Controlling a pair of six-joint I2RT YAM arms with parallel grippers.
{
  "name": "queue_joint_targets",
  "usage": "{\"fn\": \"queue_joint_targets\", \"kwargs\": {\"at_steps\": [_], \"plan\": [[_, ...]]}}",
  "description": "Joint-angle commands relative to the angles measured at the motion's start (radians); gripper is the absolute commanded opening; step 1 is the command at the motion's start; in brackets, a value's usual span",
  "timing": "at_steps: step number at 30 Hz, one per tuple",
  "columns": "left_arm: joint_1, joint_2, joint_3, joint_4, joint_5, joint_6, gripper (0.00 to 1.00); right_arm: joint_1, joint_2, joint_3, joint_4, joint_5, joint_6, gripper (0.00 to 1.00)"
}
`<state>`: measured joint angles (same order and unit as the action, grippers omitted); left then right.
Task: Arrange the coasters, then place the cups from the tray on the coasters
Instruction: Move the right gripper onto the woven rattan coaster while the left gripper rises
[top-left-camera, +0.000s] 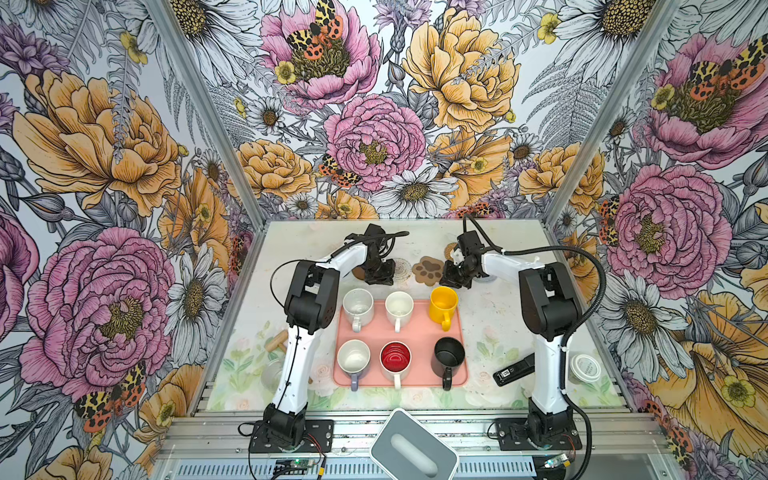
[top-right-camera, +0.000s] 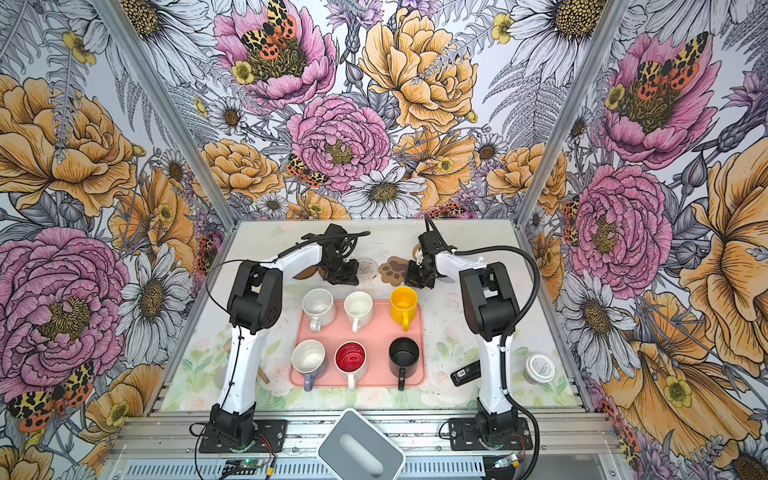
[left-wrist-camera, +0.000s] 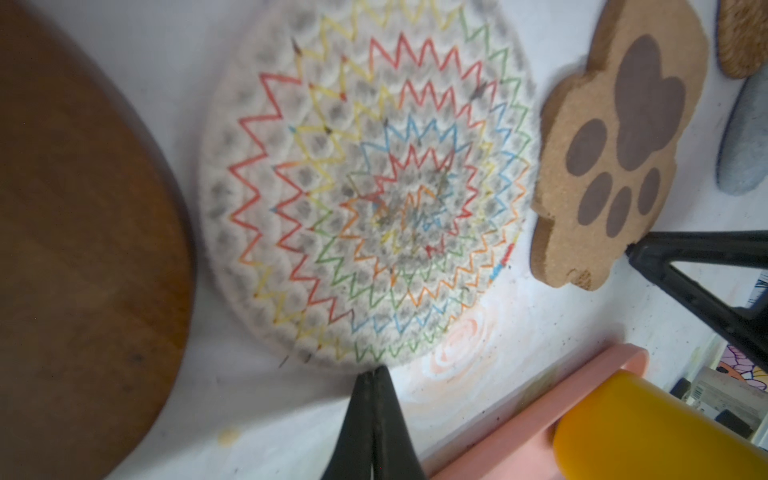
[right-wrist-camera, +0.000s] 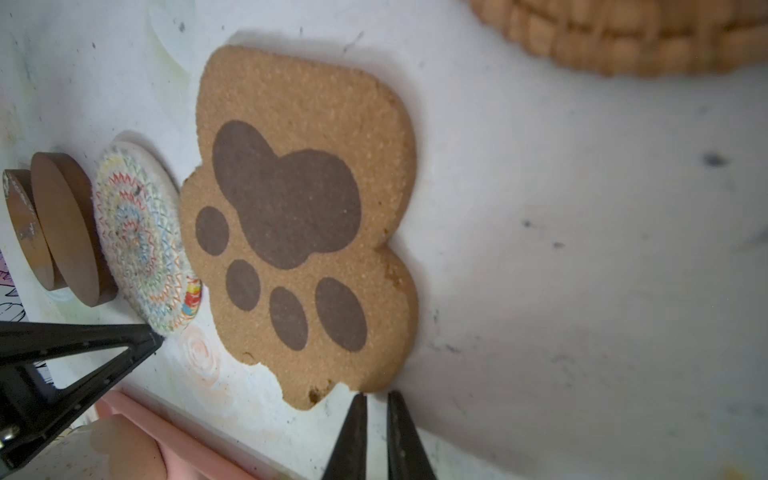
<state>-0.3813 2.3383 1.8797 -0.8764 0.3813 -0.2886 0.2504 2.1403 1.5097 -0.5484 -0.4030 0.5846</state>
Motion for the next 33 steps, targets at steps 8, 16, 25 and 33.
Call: {"fn": "queue_joint_targets", "kwargs": {"at_steps": [8,16,25,33], "plan": [[0.025,0.047,0.050,0.006,-0.024,-0.023,0.00,0.007,0.061,0.095,0.005,-0.006,0.016,0.14],[0.028,0.034,0.069,0.007,-0.018,-0.027,0.00,0.005,0.072,0.136,0.004,-0.011,0.019,0.14],[0.024,-0.039,0.063,0.005,-0.020,-0.026,0.00,-0.021,-0.007,0.134,0.002,-0.013,-0.003,0.14],[0.025,-0.099,0.064,0.006,-0.018,-0.026,0.00,-0.055,-0.049,0.124,0.002,-0.008,-0.015,0.15]]}}
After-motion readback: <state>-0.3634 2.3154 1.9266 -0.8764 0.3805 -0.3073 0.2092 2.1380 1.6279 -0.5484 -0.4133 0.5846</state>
